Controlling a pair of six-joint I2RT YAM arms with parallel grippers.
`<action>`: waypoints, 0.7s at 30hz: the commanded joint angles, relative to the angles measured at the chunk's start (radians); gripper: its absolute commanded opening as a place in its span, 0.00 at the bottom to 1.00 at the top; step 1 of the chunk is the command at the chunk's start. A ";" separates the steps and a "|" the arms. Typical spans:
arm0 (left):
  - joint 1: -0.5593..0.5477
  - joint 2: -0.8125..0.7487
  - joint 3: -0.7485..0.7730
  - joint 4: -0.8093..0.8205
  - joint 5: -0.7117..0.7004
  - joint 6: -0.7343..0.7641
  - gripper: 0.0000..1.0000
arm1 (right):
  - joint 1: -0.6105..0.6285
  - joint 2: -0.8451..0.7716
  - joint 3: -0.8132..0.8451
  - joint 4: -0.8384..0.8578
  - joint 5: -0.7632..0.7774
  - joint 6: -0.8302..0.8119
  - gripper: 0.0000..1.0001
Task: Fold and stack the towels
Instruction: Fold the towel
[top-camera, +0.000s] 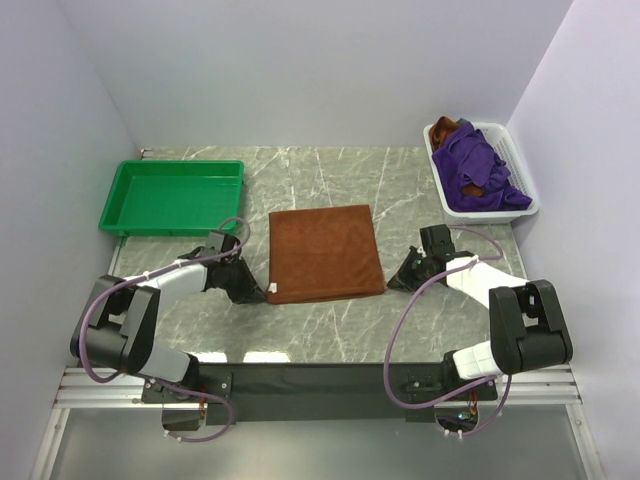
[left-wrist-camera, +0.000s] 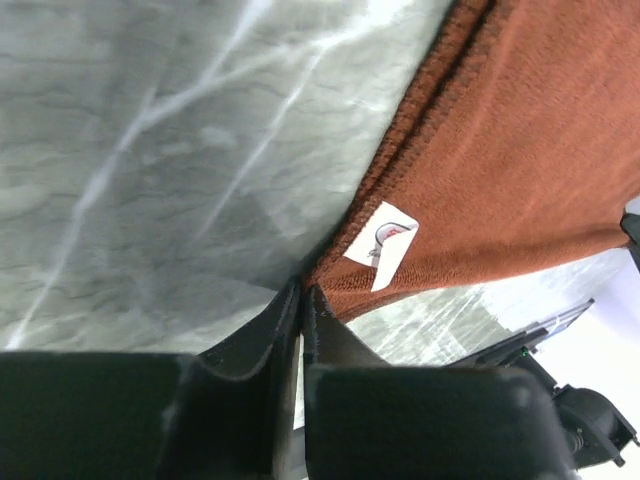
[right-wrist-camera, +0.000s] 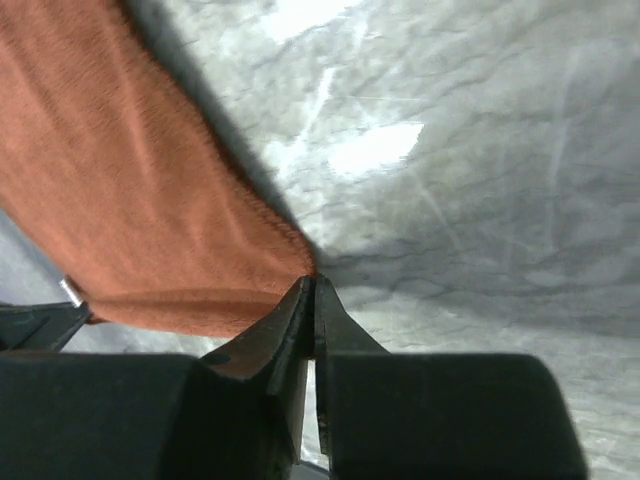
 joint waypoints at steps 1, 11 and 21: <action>0.008 -0.017 -0.023 -0.050 -0.133 0.021 0.15 | -0.022 -0.029 -0.024 -0.011 0.129 -0.043 0.19; -0.030 -0.185 0.029 -0.194 -0.182 0.000 0.81 | -0.005 -0.236 0.002 -0.094 0.126 -0.065 0.36; -0.179 -0.267 0.127 -0.199 -0.266 -0.057 0.52 | 0.160 -0.198 0.057 0.052 0.002 -0.026 0.28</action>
